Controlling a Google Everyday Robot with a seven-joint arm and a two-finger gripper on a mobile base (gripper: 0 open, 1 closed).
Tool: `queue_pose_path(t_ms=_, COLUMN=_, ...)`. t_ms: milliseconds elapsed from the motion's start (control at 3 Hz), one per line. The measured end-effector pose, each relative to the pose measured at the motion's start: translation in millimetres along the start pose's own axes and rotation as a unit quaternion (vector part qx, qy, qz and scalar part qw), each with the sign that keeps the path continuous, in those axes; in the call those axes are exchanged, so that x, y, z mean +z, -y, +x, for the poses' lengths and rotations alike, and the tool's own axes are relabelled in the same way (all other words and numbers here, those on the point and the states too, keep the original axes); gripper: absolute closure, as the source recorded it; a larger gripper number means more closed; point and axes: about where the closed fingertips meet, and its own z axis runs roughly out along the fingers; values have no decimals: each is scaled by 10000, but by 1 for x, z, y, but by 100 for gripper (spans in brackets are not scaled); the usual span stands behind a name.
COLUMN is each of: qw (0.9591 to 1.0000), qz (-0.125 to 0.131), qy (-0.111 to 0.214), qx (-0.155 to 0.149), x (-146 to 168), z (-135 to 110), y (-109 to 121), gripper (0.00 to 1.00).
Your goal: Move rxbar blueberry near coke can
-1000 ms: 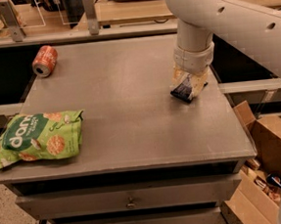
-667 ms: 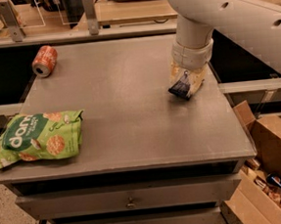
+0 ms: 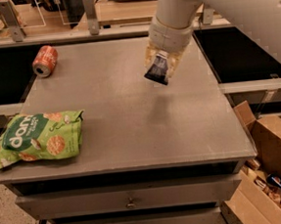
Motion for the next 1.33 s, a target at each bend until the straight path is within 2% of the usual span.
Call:
queue_pose_path(t_ms=333, qw=9982, qz=32, qy=43, qx=-593, x=-2, z=-13, y=54, gripper=100)
queue_pose_path(t_ms=667, qw=9943, qz=-34, qy=128, qx=-1057, x=11, z=-27, y=117, gripper=100)
queue_pose_path(t_ms=1000, qw=9907, qz=-13, qy=186, qx=-1346, x=25, z=-40, y=171, gripper=100)
queue_pose_path(t_ms=1333, qw=9902, qz=113, qy=242, qx=-1373, x=42, z=-49, y=206, gripper=100)
